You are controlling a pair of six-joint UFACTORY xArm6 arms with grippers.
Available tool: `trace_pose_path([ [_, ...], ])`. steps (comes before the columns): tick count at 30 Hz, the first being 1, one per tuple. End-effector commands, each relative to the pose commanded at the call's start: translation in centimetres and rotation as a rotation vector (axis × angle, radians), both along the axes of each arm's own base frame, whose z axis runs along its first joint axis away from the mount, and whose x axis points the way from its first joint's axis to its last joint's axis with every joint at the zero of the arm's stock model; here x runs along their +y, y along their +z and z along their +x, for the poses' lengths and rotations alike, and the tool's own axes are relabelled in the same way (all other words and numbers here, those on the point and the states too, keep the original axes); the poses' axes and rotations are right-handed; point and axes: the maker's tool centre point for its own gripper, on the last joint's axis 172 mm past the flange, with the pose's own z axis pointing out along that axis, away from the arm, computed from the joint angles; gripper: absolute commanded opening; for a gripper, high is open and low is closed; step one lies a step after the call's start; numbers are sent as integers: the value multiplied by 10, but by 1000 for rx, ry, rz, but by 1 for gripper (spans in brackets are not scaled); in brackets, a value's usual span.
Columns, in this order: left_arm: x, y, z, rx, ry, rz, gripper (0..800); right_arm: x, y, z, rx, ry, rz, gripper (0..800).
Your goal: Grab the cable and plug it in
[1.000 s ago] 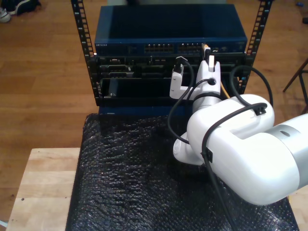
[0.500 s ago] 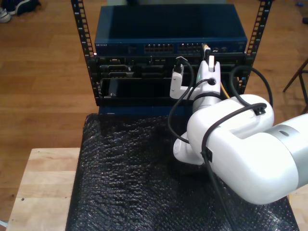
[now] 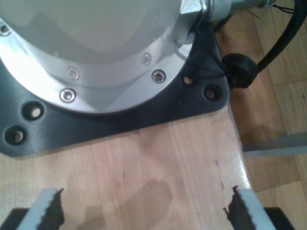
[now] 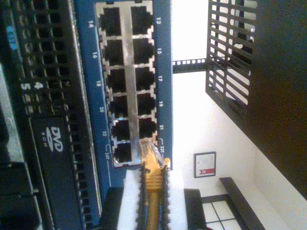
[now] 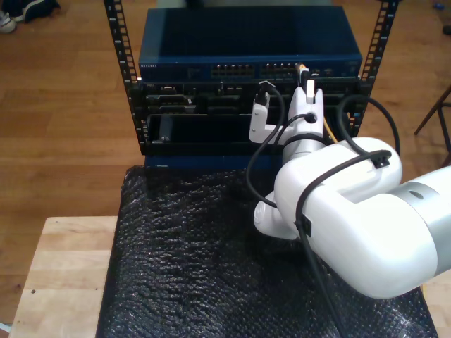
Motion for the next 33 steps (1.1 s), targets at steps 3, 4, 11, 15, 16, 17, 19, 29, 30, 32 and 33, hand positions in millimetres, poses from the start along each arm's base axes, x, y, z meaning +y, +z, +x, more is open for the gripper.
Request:
trace_pose_path([
  [3, -1, 0, 0, 0, 0, -1, 800, 1, 1, 1, -1, 2, 1, 0],
  [4, 0, 0, 0, 0, 0, 0, 800, 1, 0, 1, 0, 2, 2, 0],
  [11, 0, 0, 0, 0, 0, 0, 800, 6, -2, 4, 13, 18, -1, 0],
  [15, 0, 0, 0, 0, 0, 0, 800, 7, -1, 5, 10, 19, 1, 0],
  [16, 0, 0, 0, 0, 0, -1, 800, 7, 1, 6, 7, 19, 2, 0],
  [17, 0, 0, 0, 0, 0, 0, 800, 7, 1, 6, 6, 19, 3, 0],
  [19, 0, 0, 0, 0, 0, 0, 800, 3, -3, 7, 11, 13, 0, 0],
  [29, 0, 0, 0, 0, 0, 0, 800, -1, 0, 12, 0, 11, 2, 0],
  [30, 0, 0, 0, 0, 0, -1, 800, 0, 0, 12, -1, 12, 2, 0],
  [32, 0, 0, 0, 0, 0, 0, 800, -2, -1, 12, 1, 10, 3, 0],
  [33, 0, 0, 0, 0, 0, 0, 800, -2, -1, 12, 1, 9, 2, 0],
])
